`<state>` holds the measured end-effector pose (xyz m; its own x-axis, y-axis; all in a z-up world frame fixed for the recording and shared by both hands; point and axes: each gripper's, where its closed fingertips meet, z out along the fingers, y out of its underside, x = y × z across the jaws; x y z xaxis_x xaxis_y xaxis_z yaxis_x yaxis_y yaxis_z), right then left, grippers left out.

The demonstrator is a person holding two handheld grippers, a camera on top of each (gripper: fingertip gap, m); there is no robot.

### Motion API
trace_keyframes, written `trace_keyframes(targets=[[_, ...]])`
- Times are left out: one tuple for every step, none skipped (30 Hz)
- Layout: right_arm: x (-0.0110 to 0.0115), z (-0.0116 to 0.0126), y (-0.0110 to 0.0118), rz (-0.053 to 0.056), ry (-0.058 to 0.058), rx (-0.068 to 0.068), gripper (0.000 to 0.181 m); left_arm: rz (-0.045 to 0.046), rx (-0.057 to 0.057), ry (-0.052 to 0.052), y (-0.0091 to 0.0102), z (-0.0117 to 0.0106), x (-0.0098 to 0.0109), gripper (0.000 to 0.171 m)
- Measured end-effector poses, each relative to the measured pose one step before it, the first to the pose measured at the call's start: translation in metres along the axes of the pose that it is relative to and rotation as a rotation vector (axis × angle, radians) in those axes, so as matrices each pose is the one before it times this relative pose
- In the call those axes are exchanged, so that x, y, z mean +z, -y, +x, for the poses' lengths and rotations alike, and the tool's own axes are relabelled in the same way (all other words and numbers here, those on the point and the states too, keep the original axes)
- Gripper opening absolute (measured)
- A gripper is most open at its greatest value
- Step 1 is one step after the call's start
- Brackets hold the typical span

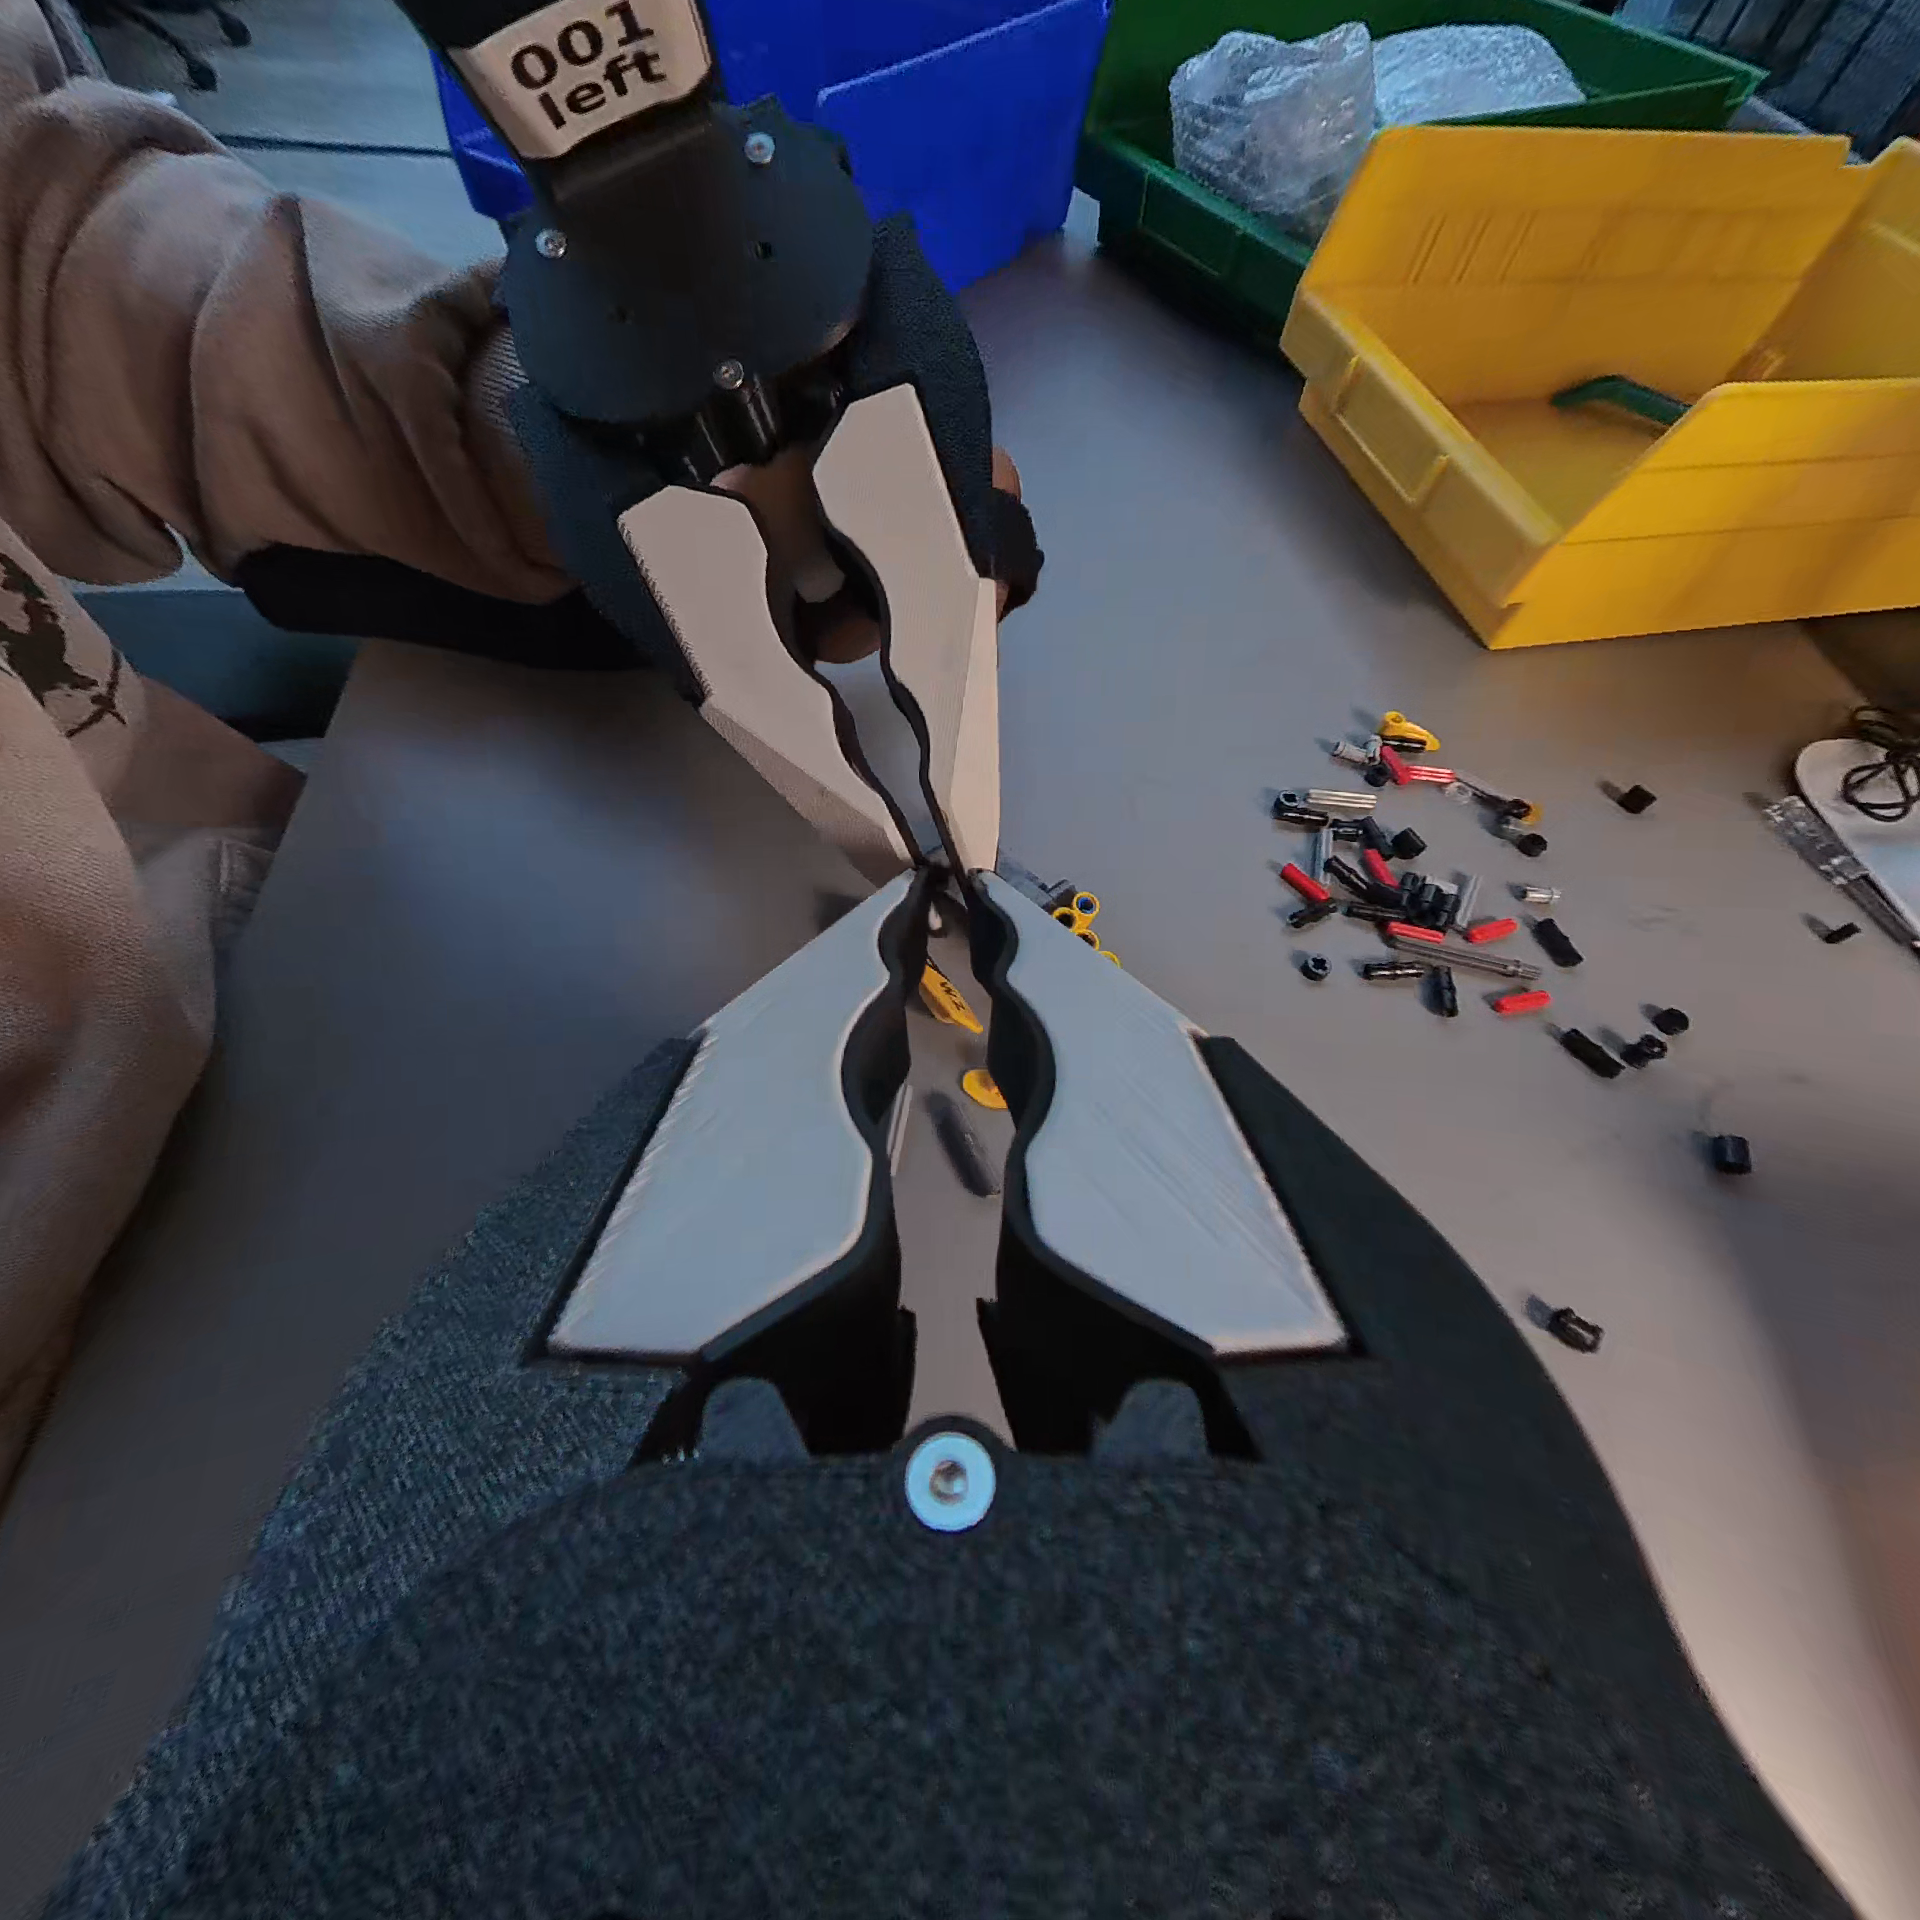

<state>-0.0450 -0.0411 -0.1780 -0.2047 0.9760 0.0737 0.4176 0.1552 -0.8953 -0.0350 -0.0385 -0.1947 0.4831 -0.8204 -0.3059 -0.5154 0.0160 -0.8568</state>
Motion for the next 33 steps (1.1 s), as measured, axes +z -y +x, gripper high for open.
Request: trace_keyframes(targets=[[0.00069,-0.00108,0.00108,0.0097,0.0087,0.0121,0.005,-0.01321,0.0208,0.0073,-0.00118,0.00044,0.00012,0.004],[0.00011,-0.00096,0.00163,0.0128,0.0054,0.0066,0.006,-0.00787,0.012,0.0031,-0.00046,0.00048,0.00005,0.004],[-0.0001,-0.00117,0.00128,0.0108,0.0032,0.0003,0.004,-0.00426,0.0061,-0.0009,0.00003,0.00086,0.0,0.004],[0.00013,-0.00058,-0.00012,0.0028,-0.0017,-0.0042,0.003,-0.0062,0.0049,0.0008,-0.00044,0.00024,0.00005,0.004],[0.00022,-0.0001,-0.00166,-0.0069,-0.0039,-0.0079,0.002,-0.00709,0.0054,0.0023,-0.00106,-0.00001,-0.00005,0.004],[-0.00033,0.00039,-0.00268,-0.0129,-0.0041,-0.0094,0.002,0.00097,0.0015,0.0055,0.00004,-0.00065,-0.0003,0.004],[-0.00136,0.00058,-0.00119,-0.0012,-0.0024,-0.0074,0.002,0.0111,-0.0023,0.0015,0.00178,-0.00035,-0.00083,0.004],[-0.00237,0.00021,0.00027,0.0127,0.0037,0.0033,0.002,0.01485,-0.006,0.0,0.00294,-0.00043,-0.00127,0.004],[-0.00279,0.00041,0.00134,0.0214,0.006,0.0136,0.002,0.0164,-0.0062,0.0007,0.00348,-0.00054,-0.00151,0.005],[-0.00285,-0.00057,0.00178,0.0259,0.0106,0.0112,0.002,0.01821,-0.0062,-0.0039,0.00372,0.0003,-0.00145,0.005],[-0.00226,-0.00154,0.00147,0.0204,0.0131,0.0098,0.002,0.0135,-0.0062,-0.0077,0.00298,0.00124,-0.00107,0.005],[-0.00128,-0.00149,0.00053,0.0099,0.0088,0.0083,0.002,0.0049,-0.0011,-0.0067,0.00147,0.00145,-0.00035,0.005],[-0.00046,-0.00101,-0.00032,-0.0006,0.0005,-0.0014,0.003,-0.00164,0.0059,-0.0032,0.00001,0.00129,0.00014,0.005],[0.00007,-0.00072,-0.00108,-0.0087,-0.0066,-0.0167,0.003,-0.00402,0.0092,-0.0023,-0.00059,0.00131,0.00033,0.005],[0.00023,-0.00061,-0.00134,-0.0146,-0.0094,-0.026,0.003,-0.00359,0.0066,-0.0025,-0.00063,0.00119,0.00039,0.005],[0.00022,-0.00048,-0.00114,-0.0175,-0.0076,-0.025,0.003,-0.0022,0.0016,-0.0037,-0.00073,0.00091,0.00052,0.004],[0.0,-0.00084,-0.00129,-0.021,-0.0006,-0.0181,0.003,-0.00025,-0.002,-0.0034,-0.00043,0.00059,0.00042,0.005],[-0.0001,-0.00067,-0.00207,-0.0267,0.0017,-0.0134,0.002,0.00275,-0.0002,0.0015,0.00027,-0.00008,0.00034,0.005],[-0.00127,0.00018,-0.00148,-0.0242,-0.0012,-0.0192,0.002,0.0088,0.0011,0.0095,0.00137,-0.00123,-0.00001,0.006],[-0.00353,0.00297,0.00064,-0.0133,-0.0135,-0.0176,0.002,0.01568,-0.0026,0.0173,0.00241,-0.00258,-0.00079,0.006],[-0.00668,0.00529,0.00243,-0.006,-0.0154,-0.0092,0.002,0.01667,-0.0095,0.0302,0.00212,-0.00565,-0.00182,0.004],[-0.01032,0.01058,0.00293,-0.0055,-0.034,-0.0049,0.001,0.00822,-0.016,0.0302,0.0002,-0.0071,-0.0022,0.008],[-0.01424,0.01801,0.00333,-0.0045,-0.0642,-0.0027,0.001,0.00026,-0.028,0.0272,-0.00121,-0.00778,-0.00226,0.012],[-0.01721,0.02382,0.00274,-0.0074,-0.0771,0.0079,0.001,0.00044,-0.036,0.0218,-0.00135,-0.00763,-0.00227,0.014],[-0.01864,0.02979,0.00122,-0.014,-0.0897,0.0252,0.001,0.0013,-0.0409,0.0197,-0.0012,-0.0076,-0.00189,0.015],[-0.0182,0.03354,-0.00186,-0.0278,-0.0909,0.0296,0.001,-0.0024,-0.0411,0.0174,-0.00172,-0.00732,-0.00138,0.016],[-0.01694,0.03879,-0.00447,-0.0335,-0.1078,0.0163,0.001,-0.00712,-0.0359,0.0149,-0.00228,-0.00659,-0.00087,0.016],[-0.01401,0.04326,-0.00836,-0.0398,-0.1227,-0.0036,0.001,-0.01101,-0.0276,0.0158,-0.00266,-0.00601,-0.00053,0.017],[-0.00858,0.04233,-0.01432,-0.0577,-0.1044,0.0001,0.001,-0.01573,-0.0183,0.0158,-0.00332,-0.00524,-0.00019,0.017],[-0.00225,0.03801,-0.02077,-0.0781,-0.0719,0.0162,0.001,-0.02138,-0.0085,0.0106,-0.00402,-0.00396,-0.00001,0.017],[0.00278,0.03405,-0.02254,-0.0751,-0.0571,0.0263,0.002,-0.02653,-0.0003,0.0072,-0.00474,-0.00301,0.00011,0.019],[0.00655,0.02835,-0.02147,-0.0647,-0.0388,0.0257,0.002,-0.02596,0.0031,0.01,-0.00464,-0.00321,-0.00011,0.021],[0.00925,0.02191,-0.02378,-0.0827,-0.0176,0.0247,0.002,-0.02312,0.0027,0.0038,-0.00419,-0.00226,-0.00009,0.021]])
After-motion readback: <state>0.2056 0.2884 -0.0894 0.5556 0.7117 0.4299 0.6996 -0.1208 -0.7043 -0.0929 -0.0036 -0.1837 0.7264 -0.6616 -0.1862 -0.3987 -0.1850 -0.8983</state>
